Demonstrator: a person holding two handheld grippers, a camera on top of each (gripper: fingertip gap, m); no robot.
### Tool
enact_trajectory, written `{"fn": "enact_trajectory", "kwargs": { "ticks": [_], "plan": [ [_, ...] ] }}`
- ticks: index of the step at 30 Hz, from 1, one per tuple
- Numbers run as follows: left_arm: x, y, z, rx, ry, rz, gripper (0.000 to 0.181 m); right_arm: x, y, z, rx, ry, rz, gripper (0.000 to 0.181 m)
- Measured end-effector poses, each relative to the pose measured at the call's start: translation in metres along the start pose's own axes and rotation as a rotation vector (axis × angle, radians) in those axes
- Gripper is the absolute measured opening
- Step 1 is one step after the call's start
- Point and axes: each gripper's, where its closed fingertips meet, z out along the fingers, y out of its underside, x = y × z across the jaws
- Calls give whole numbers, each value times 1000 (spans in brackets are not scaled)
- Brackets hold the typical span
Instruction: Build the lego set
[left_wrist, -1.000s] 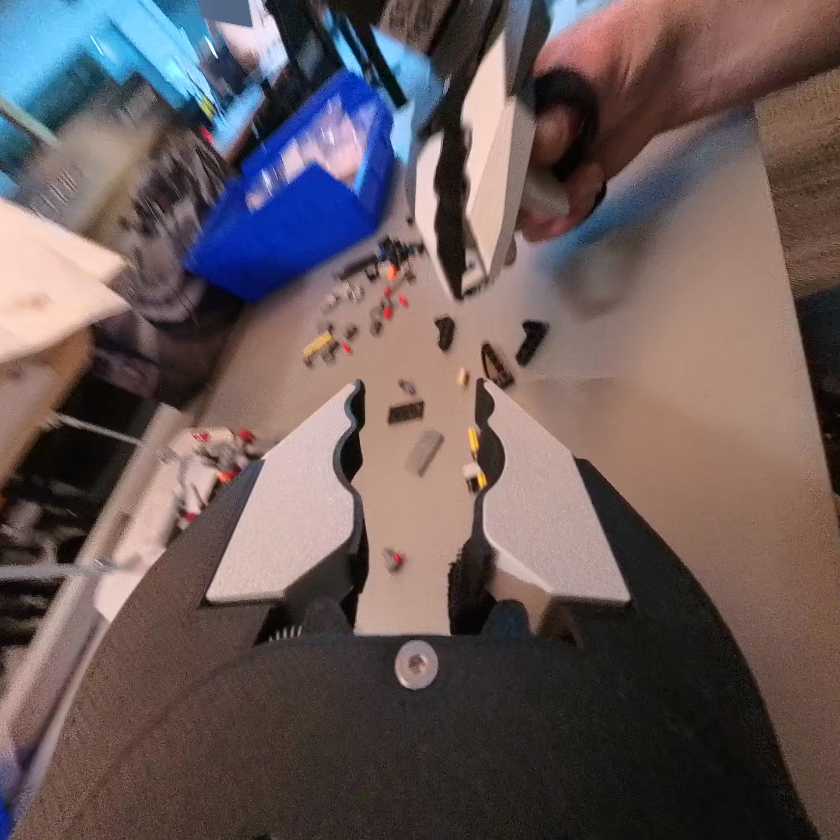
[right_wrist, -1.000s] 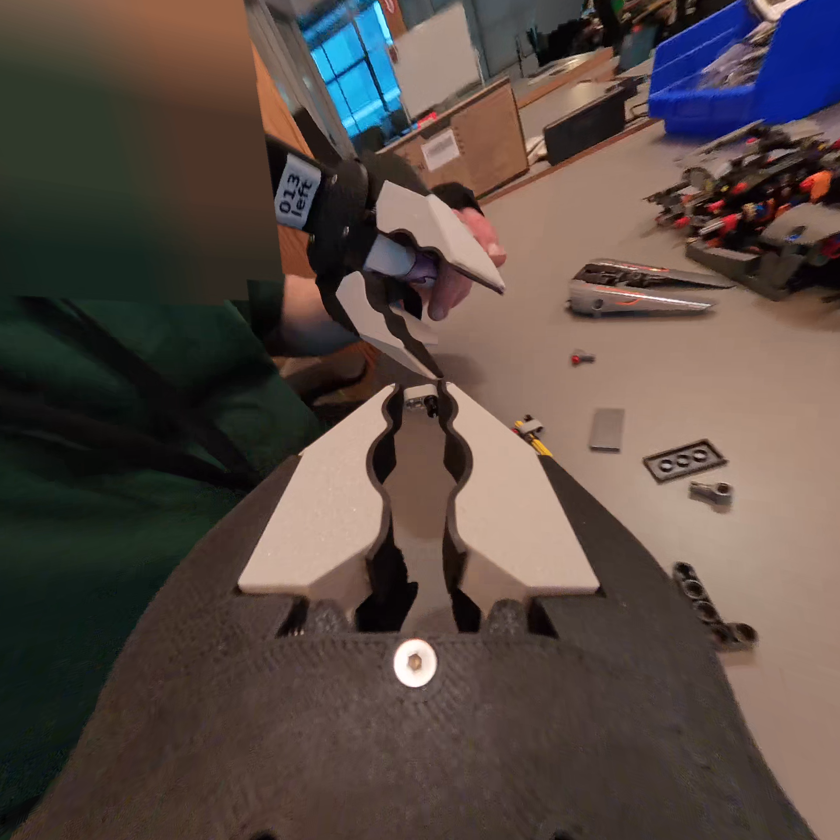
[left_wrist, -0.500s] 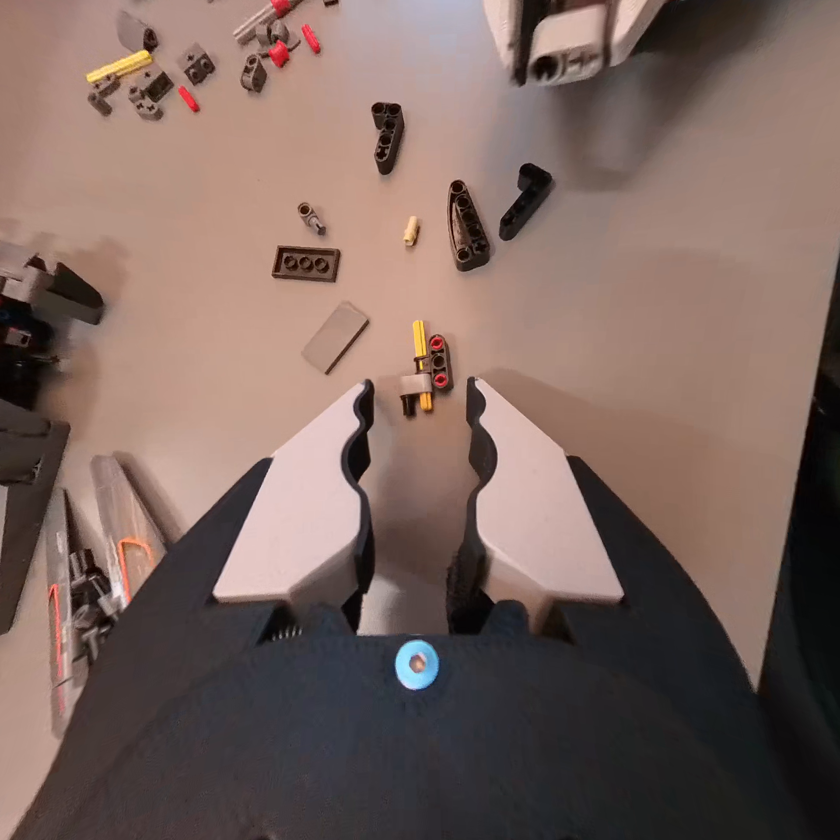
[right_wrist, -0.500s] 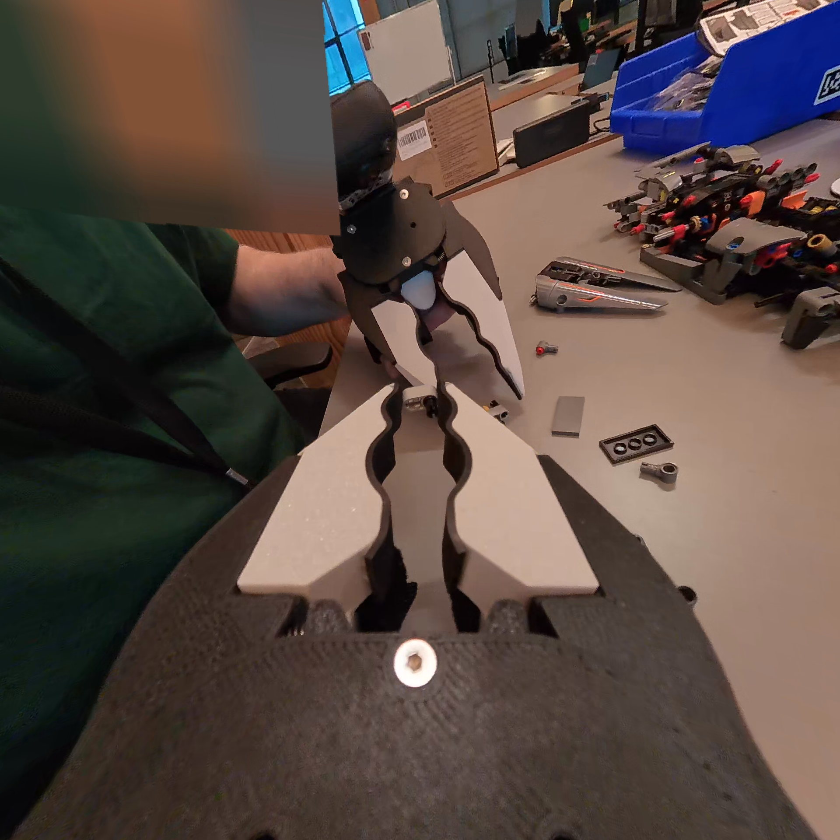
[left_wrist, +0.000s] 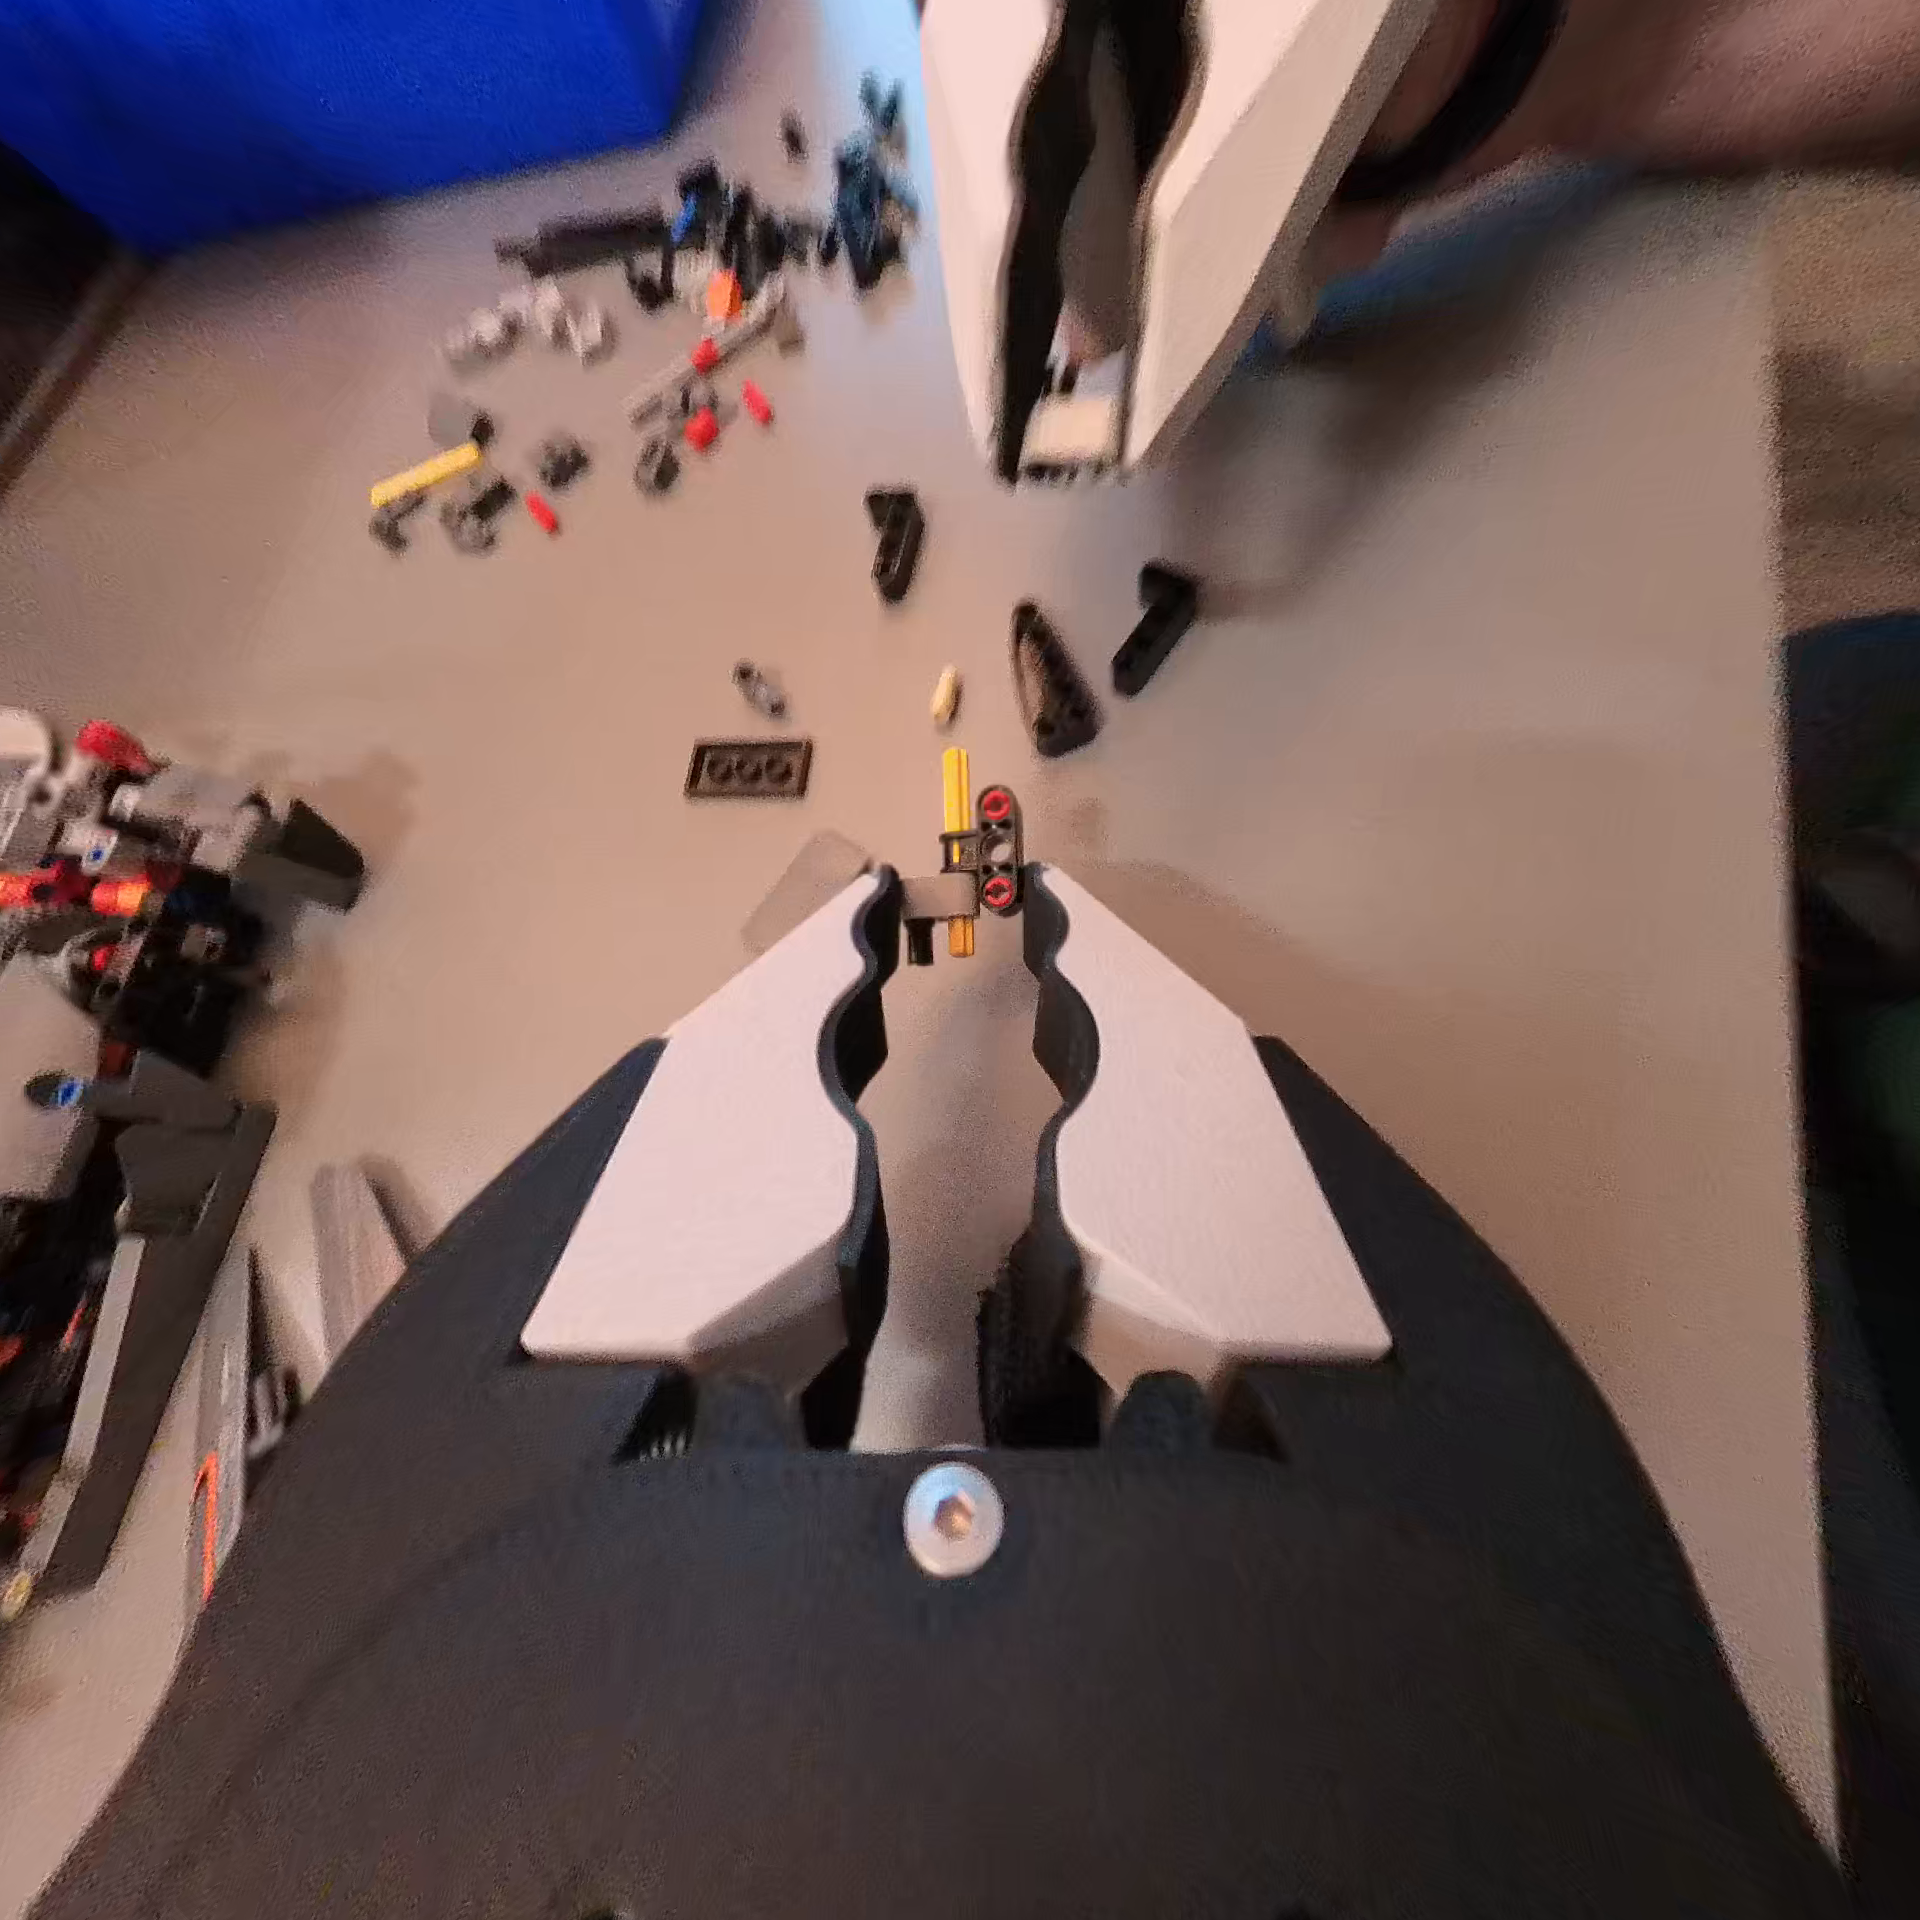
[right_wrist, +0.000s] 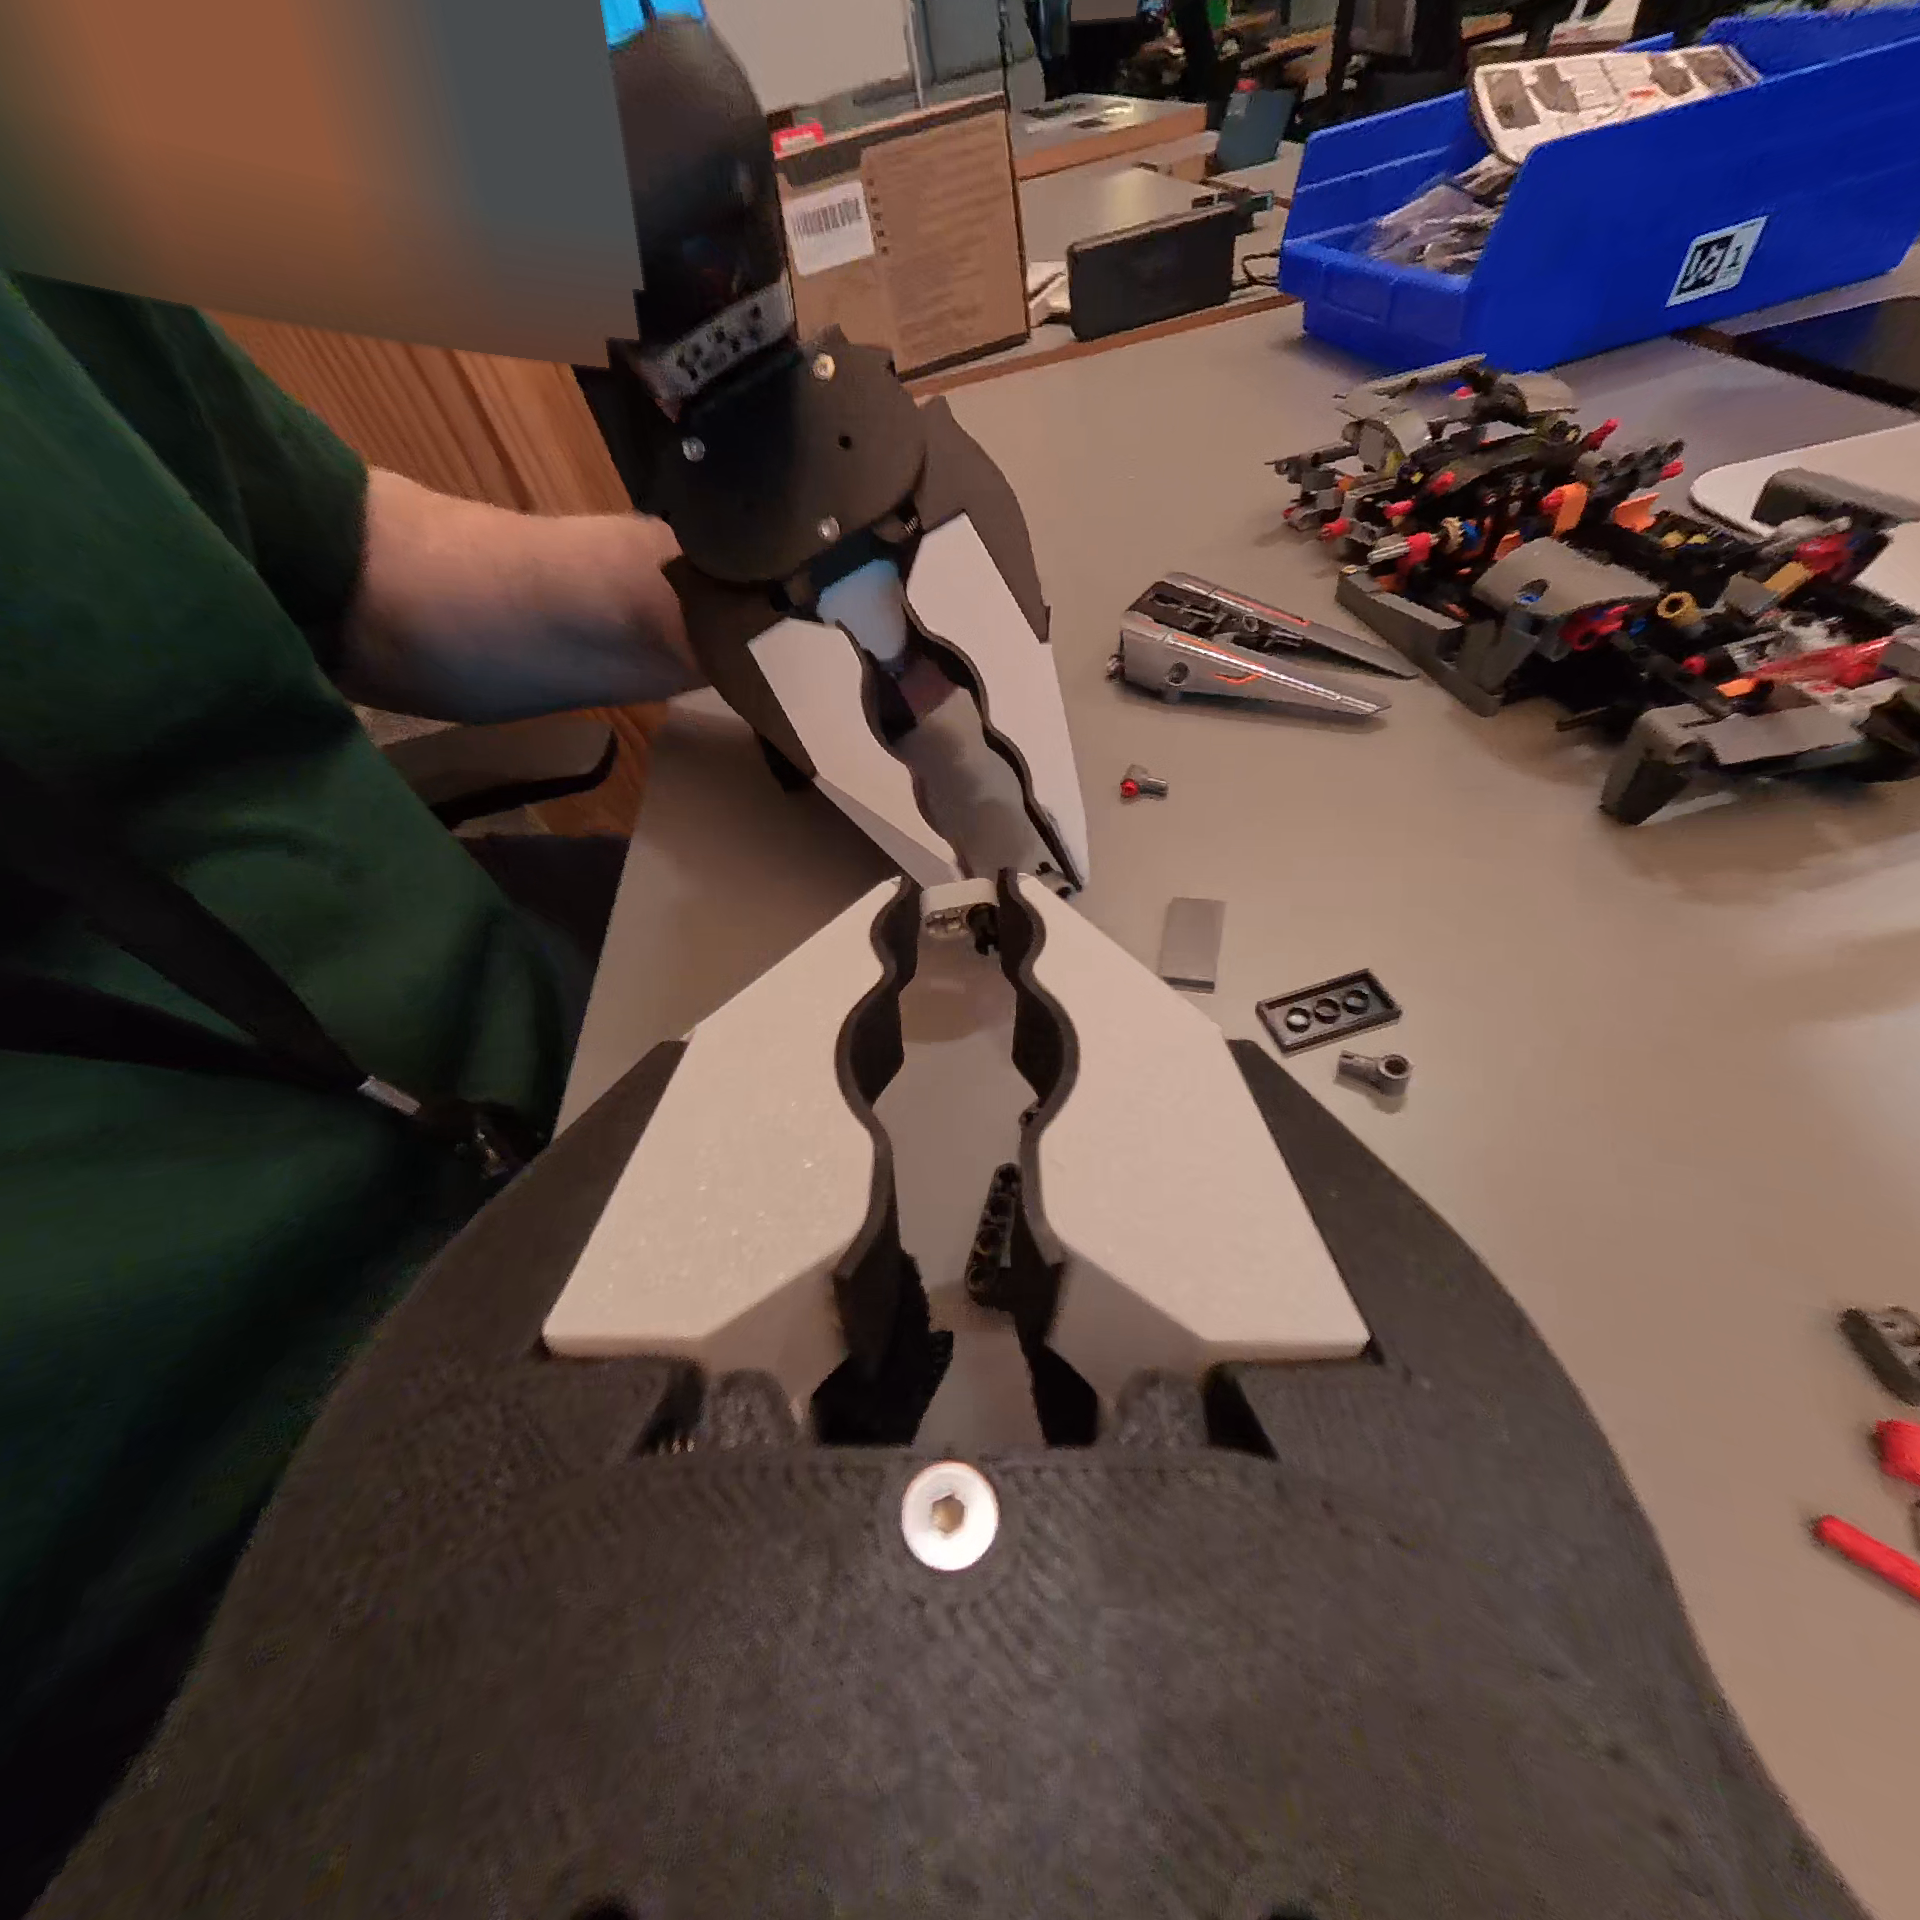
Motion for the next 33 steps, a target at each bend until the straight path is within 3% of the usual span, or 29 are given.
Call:
{"fn": "enact_trajectory", "kwargs": {
  "ticks": [5, 11, 15, 33],
  "plan": [
    [3, -29, -14, 171, 91, 80, 21, 6, -5, 2, -40, 74, -120, 14],
    [-6, -43, -15, 232, 178, 162, 21, 17, -18, 0, -54, 105, -225, 14],
    [-25, -53, -13, 275, 142, 185, 21, 27, -24, -1, -54, 95, -246, 13],
    [-22, -48, -2, 297, 158, 169, 21, 37, -12, -3, -38, 116, -208, 13]
  ]
}}
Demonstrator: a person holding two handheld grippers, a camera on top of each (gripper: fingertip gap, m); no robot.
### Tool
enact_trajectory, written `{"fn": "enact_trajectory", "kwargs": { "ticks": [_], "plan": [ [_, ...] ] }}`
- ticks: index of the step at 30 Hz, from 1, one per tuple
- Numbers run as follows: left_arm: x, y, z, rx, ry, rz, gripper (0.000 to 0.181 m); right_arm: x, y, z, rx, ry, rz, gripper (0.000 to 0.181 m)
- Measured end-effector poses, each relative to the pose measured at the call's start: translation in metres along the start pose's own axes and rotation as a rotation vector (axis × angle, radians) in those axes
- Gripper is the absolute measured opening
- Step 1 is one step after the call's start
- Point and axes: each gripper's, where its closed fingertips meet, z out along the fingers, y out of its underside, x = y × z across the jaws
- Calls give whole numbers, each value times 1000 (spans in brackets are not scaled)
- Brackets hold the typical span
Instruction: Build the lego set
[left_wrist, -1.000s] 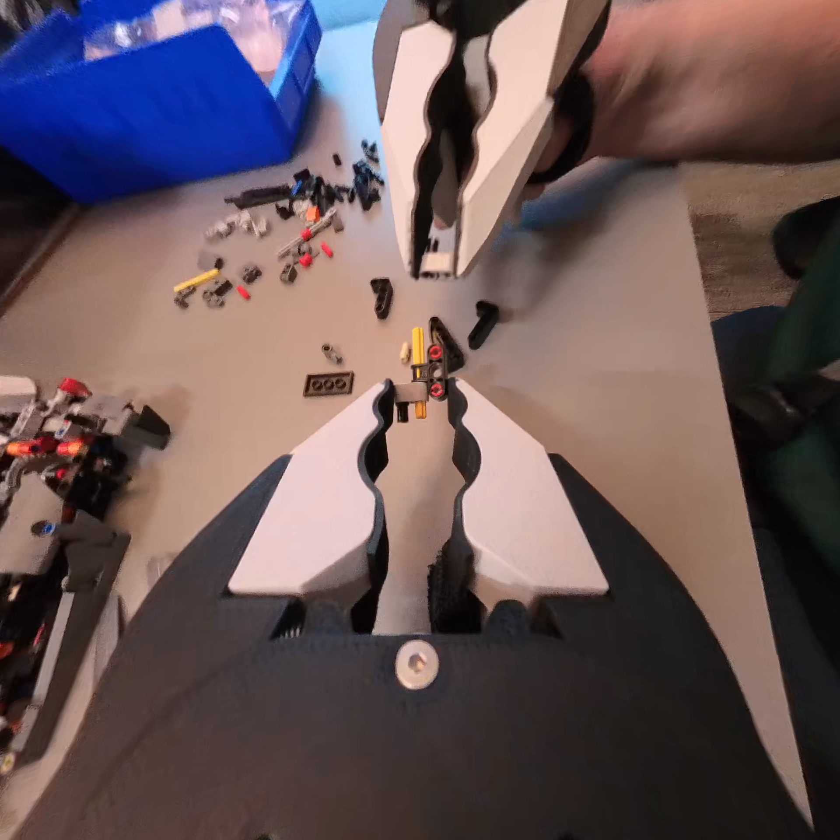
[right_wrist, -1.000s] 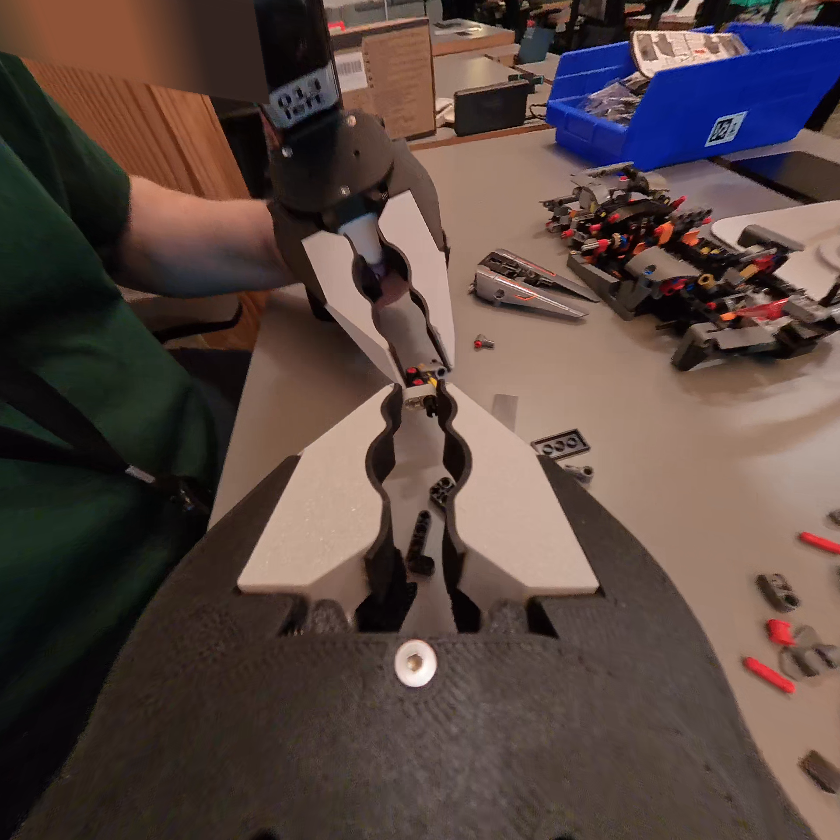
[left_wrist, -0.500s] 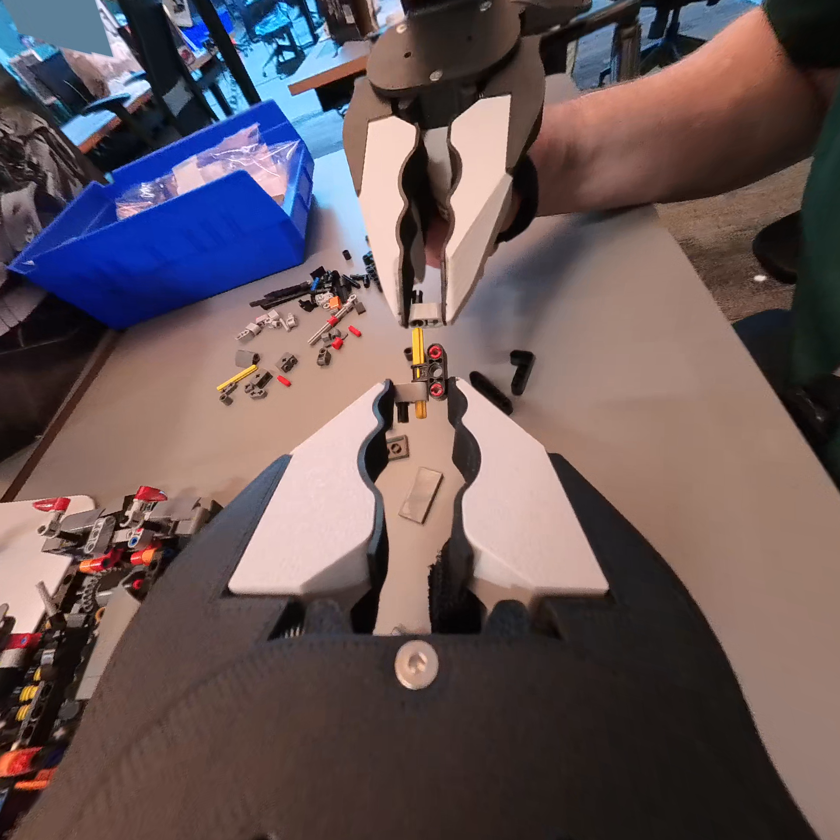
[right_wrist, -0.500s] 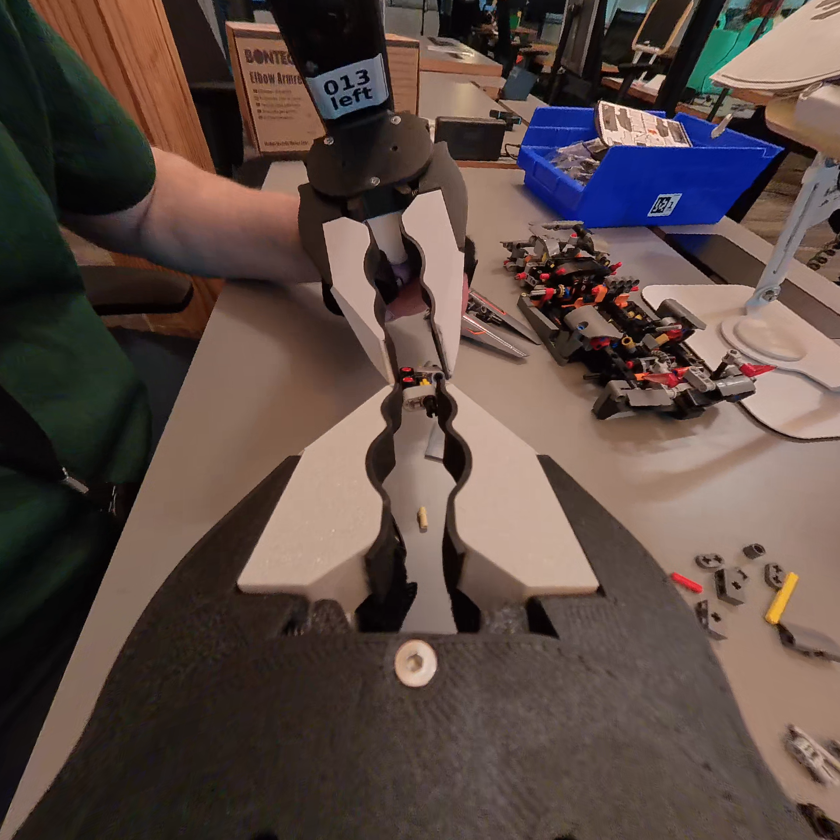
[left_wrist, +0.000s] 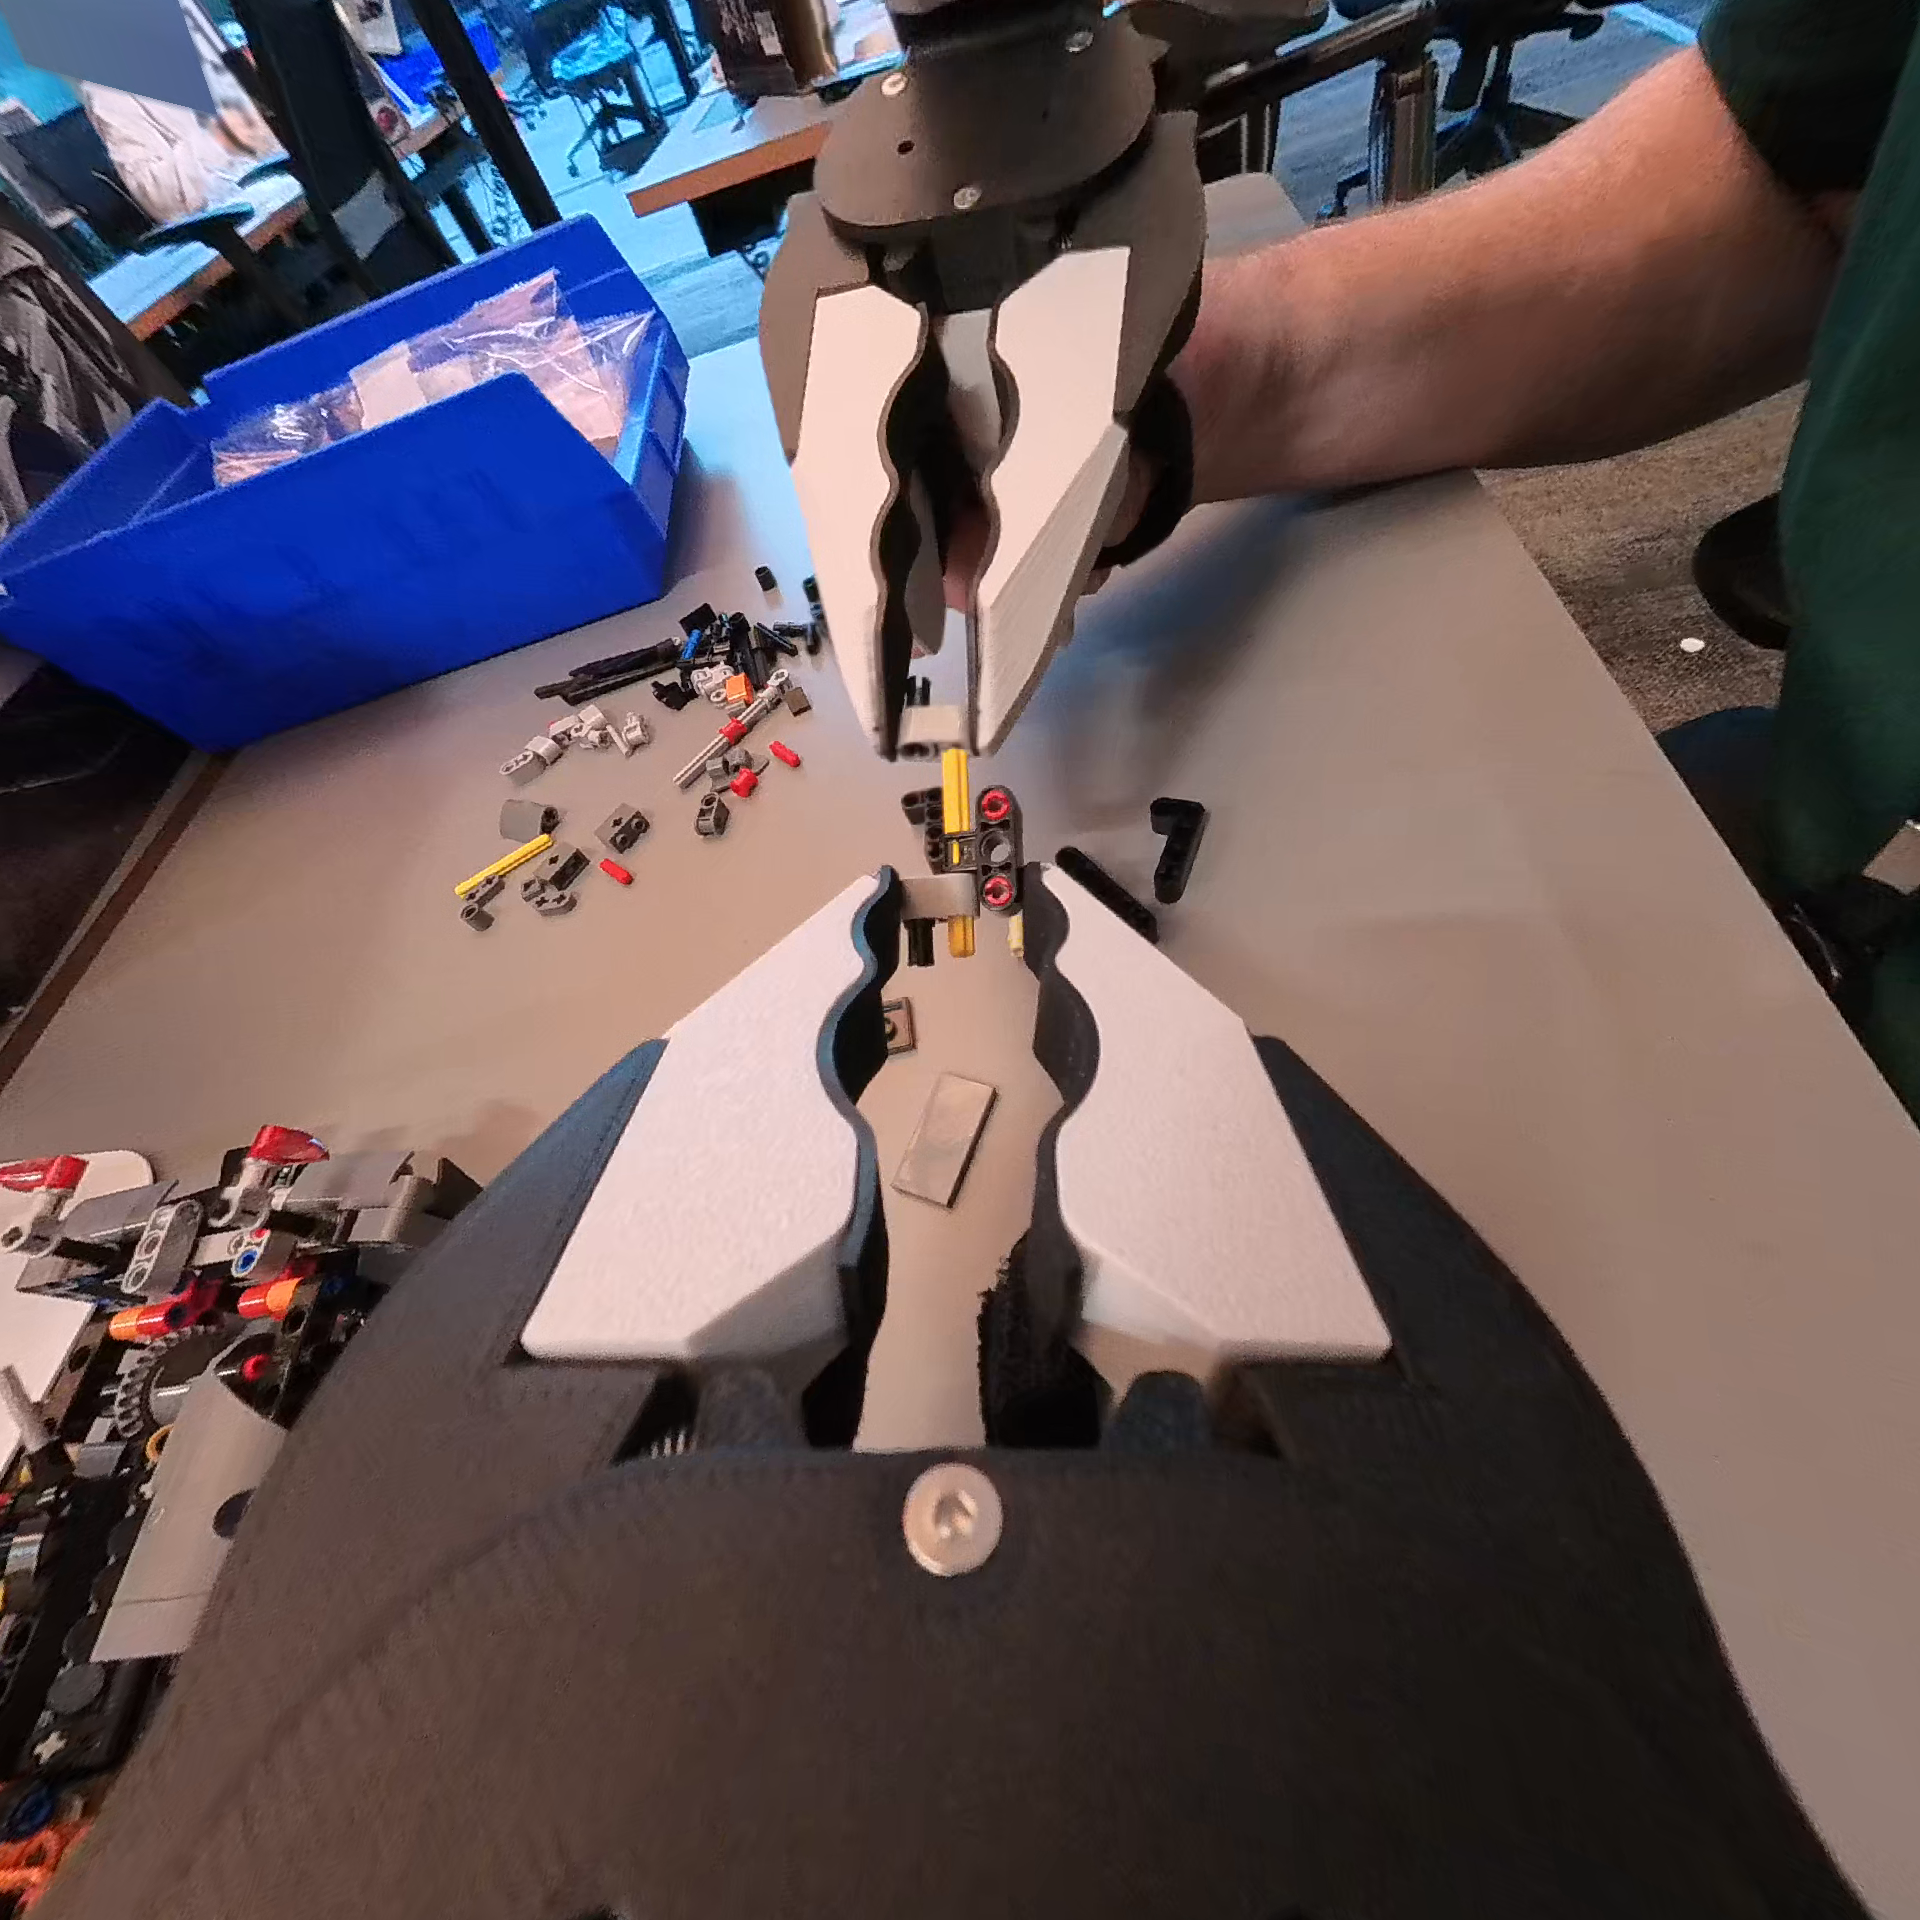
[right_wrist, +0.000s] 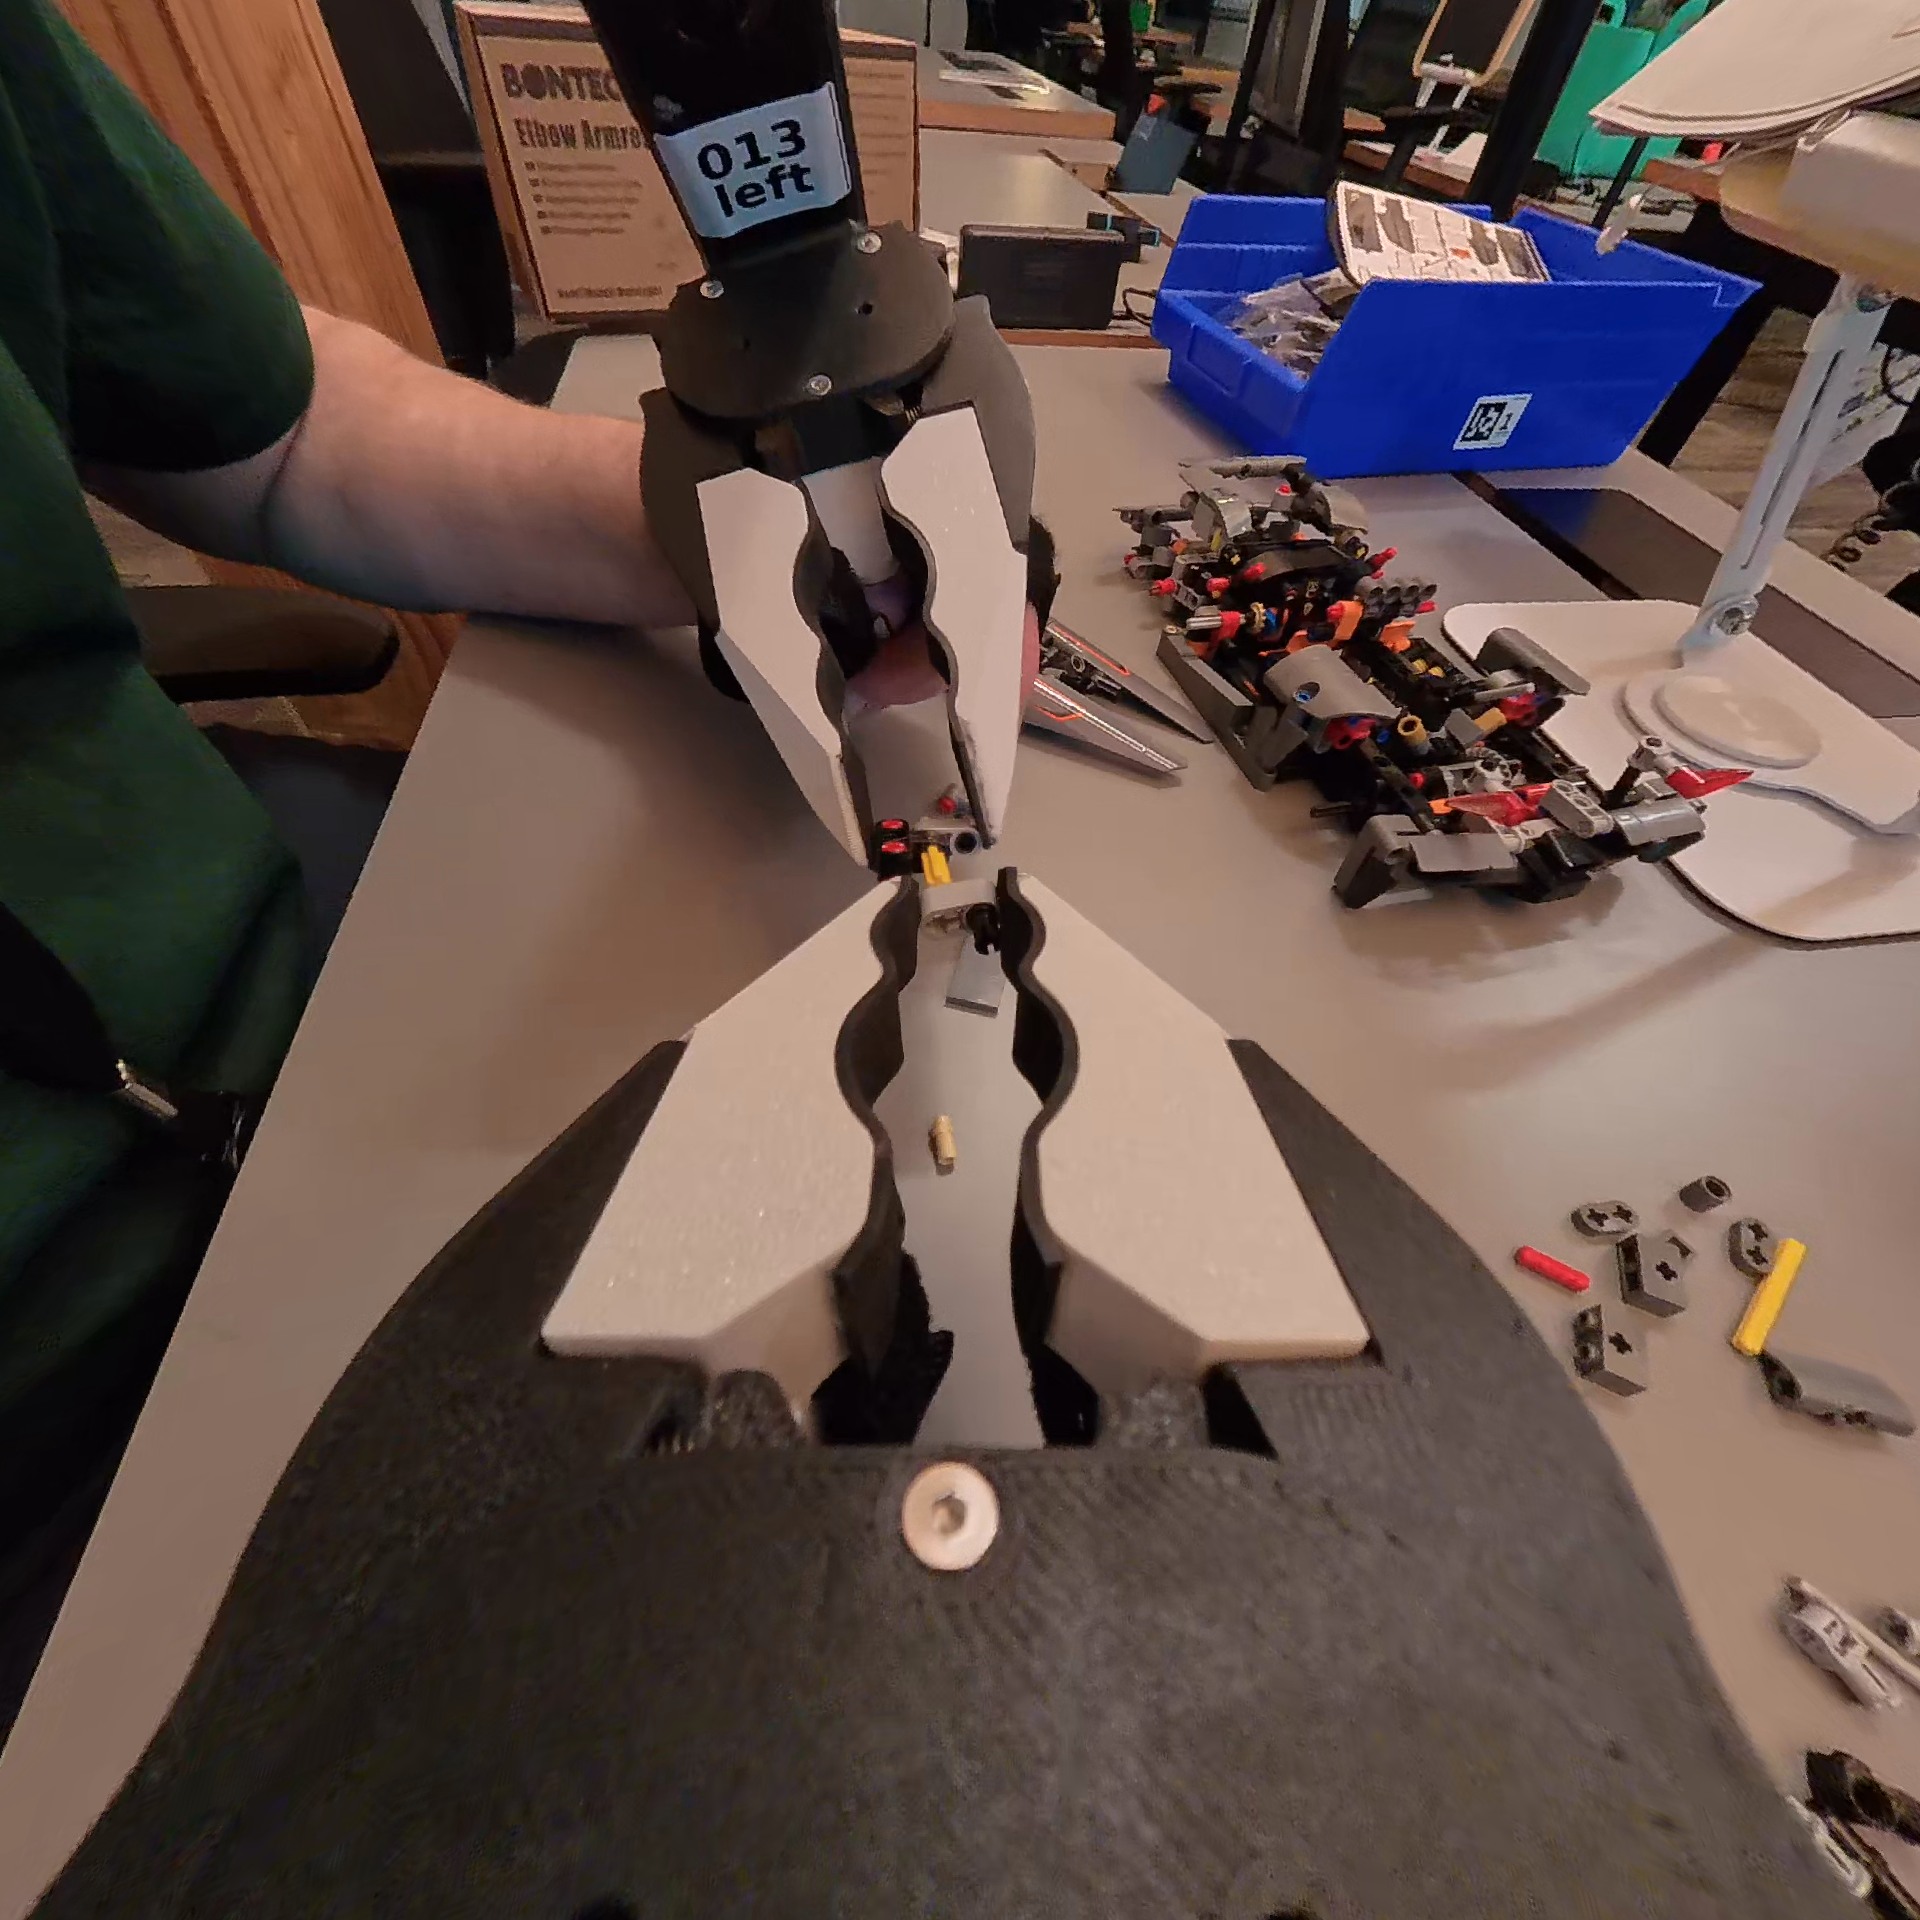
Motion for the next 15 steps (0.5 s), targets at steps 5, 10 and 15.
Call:
{"fn": "enact_trajectory", "kwargs": {
  "ticks": [5, 10, 15],
  "plan": [
    [1, 1, 1, -12, -3, 6, 21, -1, 1, 2, -9, 1, 0, 13],
    [1, 2, 1, -12, -2, 13, 21, -2, 1, 2, -9, -3, -3, 13],
    [2, 1, 1, -9, -1, 23, 21, -4, 0, 3, 2, -17, 3, 13]
  ]
}}
